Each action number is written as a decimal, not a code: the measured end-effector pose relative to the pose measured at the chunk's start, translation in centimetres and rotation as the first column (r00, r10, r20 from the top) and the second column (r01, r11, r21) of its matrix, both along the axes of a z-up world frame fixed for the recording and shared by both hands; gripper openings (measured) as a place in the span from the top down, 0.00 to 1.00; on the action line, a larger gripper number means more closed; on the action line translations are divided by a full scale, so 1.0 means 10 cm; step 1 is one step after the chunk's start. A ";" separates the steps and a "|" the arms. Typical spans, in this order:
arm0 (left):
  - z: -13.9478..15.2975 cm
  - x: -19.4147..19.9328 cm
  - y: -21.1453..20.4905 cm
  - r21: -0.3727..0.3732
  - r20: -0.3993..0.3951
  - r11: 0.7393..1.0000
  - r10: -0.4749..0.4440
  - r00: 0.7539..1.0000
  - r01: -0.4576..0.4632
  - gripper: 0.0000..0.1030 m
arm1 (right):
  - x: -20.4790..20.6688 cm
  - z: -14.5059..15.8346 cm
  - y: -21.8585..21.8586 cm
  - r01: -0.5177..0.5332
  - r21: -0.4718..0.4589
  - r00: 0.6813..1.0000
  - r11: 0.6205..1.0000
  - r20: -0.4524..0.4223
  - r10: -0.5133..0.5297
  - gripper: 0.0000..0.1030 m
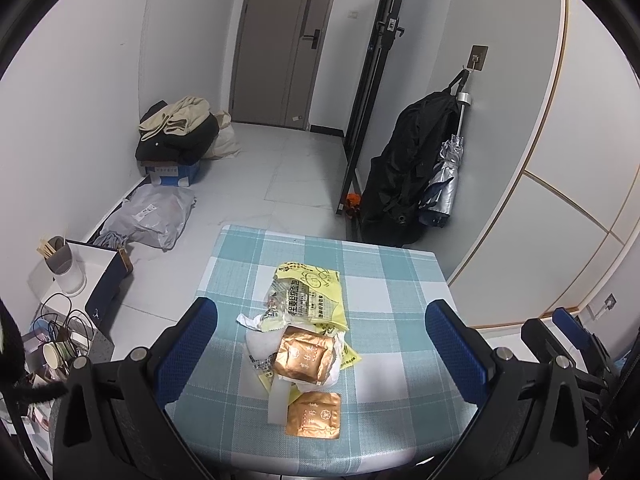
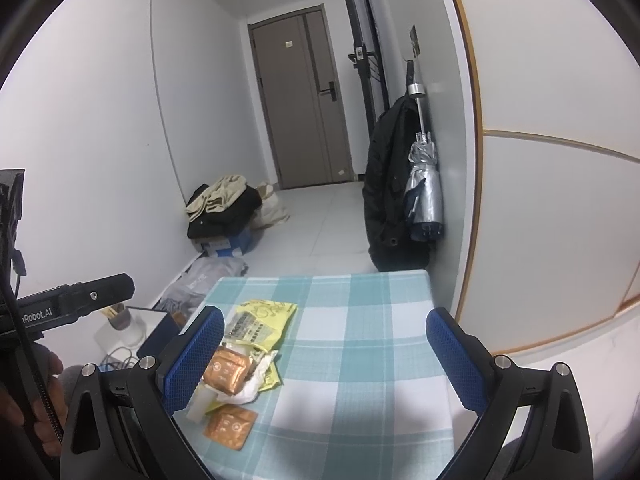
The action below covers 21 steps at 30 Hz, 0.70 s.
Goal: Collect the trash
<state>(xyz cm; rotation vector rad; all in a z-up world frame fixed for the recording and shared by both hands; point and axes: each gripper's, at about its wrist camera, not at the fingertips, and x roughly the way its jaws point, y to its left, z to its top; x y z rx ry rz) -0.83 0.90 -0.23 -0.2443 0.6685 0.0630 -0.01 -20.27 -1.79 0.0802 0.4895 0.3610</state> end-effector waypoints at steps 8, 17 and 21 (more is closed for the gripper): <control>0.00 -0.01 0.02 0.000 0.003 1.000 -0.001 1.000 0.001 0.01 | -0.01 0.00 0.00 -0.001 0.001 1.000 1.000 0.001 0.001 0.01; 0.00 0.01 0.00 -0.003 0.000 1.000 -0.009 1.000 0.009 0.01 | 0.01 -0.01 0.03 -0.003 -0.007 1.000 1.000 -0.002 0.003 0.01; -0.01 0.01 0.00 -0.010 -0.004 1.000 -0.014 1.000 0.014 0.01 | 0.02 -0.01 0.02 -0.002 -0.006 1.000 1.000 -0.001 0.002 0.01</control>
